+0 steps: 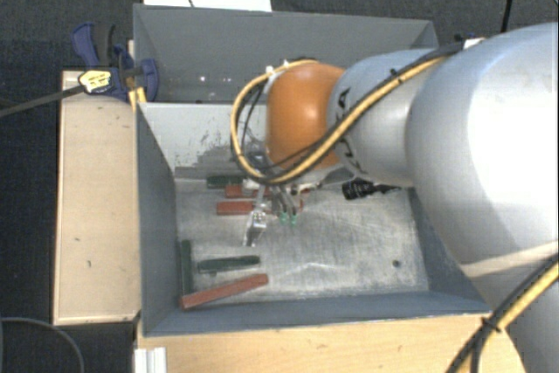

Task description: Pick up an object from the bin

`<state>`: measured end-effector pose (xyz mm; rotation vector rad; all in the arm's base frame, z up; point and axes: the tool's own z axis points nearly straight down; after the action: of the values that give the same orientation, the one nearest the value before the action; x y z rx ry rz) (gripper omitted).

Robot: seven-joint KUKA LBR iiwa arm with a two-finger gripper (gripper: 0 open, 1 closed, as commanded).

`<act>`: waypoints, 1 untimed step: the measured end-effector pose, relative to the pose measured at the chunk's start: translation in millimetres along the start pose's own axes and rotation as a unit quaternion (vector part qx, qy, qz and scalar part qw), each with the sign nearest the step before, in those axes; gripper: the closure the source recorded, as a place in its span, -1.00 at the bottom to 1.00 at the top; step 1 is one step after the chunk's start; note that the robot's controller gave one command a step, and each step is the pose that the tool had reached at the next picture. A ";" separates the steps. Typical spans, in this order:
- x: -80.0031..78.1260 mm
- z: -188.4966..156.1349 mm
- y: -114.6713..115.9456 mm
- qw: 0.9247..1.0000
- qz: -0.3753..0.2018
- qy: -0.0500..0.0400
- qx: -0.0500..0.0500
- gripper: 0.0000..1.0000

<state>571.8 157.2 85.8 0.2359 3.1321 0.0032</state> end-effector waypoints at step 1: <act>-2.1 4.3 4.7 1.000 0.010 -0.002 0.001 -1.00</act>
Offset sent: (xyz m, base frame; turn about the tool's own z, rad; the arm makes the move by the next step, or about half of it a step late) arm 0.0001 0.0158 -0.0158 -0.0066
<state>574.5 161.6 81.5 0.2656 3.1266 0.0009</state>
